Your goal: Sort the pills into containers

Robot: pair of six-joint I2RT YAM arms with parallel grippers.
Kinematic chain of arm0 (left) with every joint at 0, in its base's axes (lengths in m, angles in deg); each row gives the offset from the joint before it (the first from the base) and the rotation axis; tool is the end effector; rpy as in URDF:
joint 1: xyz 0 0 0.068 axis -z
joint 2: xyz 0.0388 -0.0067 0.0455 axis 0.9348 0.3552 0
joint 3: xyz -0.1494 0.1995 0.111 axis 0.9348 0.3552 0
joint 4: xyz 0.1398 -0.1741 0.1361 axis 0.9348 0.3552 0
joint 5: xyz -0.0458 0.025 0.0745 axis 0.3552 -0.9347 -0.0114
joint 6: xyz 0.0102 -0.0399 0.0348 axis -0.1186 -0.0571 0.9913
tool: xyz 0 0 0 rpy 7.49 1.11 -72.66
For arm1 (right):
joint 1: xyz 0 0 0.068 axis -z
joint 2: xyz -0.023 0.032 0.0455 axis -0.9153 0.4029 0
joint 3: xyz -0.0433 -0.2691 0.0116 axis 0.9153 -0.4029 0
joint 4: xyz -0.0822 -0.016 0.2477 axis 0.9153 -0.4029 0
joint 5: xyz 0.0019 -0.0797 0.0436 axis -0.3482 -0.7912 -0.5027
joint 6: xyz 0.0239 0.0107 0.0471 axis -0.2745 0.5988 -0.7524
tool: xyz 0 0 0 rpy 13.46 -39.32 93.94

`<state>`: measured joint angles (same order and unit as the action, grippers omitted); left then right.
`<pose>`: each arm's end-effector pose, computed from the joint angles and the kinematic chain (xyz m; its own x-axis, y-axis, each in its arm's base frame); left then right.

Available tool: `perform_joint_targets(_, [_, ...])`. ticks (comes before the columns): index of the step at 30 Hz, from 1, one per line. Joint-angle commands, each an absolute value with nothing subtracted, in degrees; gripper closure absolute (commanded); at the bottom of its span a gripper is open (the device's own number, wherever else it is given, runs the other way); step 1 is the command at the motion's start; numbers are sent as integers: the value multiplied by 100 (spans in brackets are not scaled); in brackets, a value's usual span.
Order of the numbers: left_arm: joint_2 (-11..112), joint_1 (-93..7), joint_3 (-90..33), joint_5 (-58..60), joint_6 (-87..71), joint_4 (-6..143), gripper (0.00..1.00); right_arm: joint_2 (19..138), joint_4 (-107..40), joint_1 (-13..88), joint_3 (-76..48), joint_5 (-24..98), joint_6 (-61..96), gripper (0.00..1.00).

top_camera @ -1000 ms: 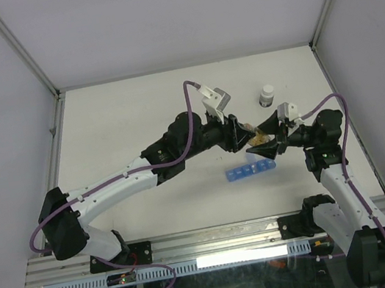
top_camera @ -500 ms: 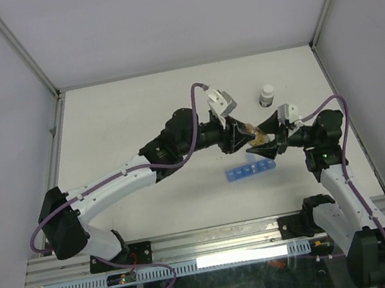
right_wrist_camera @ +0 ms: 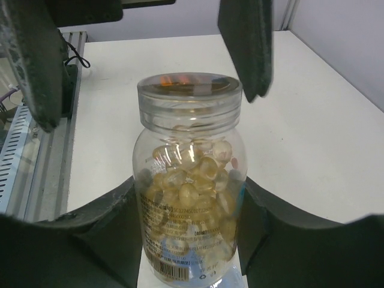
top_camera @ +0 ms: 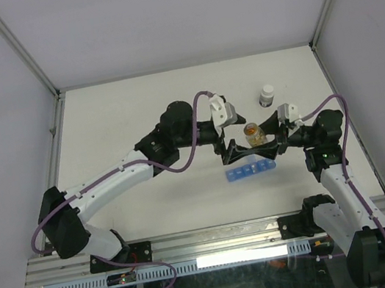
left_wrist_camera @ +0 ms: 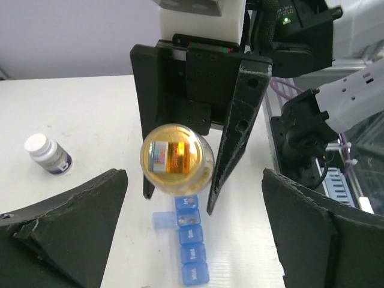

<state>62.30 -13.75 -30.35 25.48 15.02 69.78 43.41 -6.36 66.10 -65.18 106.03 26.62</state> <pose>0.1886 -0.3080 0.3580 0.0791 0.1805 -0.9804 0.9967 0.0012 0.0806 0.1683 0.0351 0.2770 0.1286 -0.0087 -0.9917 -0.9647 0.2305 -0.1272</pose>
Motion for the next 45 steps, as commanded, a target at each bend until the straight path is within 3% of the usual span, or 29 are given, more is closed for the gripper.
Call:
perform_joint_targets(1, [5151, -1372, -2137, 1984, 635, 5173, 1, 4329, -525, 6603, -6320, 10540, 2554, 100])
perform_joint_targets(10, [4987, -1443, -1811, 1219, -1006, 4920, 1, 4338, -539, 6608, -6328, 10533, 2571, 100])
perform_joint_targets(21, [5467, -880, -2282, 106, -825, 5569, 5, 4362, -552, 6607, -6327, 10529, 2589, 100])
perform_joint_targets(31, [5878, -759, -2656, 113, -787, 5880, 31, 4368, -567, 6611, -6324, 10523, 2598, 100])
perform_joint_targets(39, [6064, -758, -2830, 122, -755, 6080, 42, 4364, -571, 6607, -6329, 10522, 2598, 100])
perform_joint_targets(45, [6101, -758, -2859, 190, -722, 6112, 65, 4366, -568, 6609, -6331, 10532, 2599, 100])
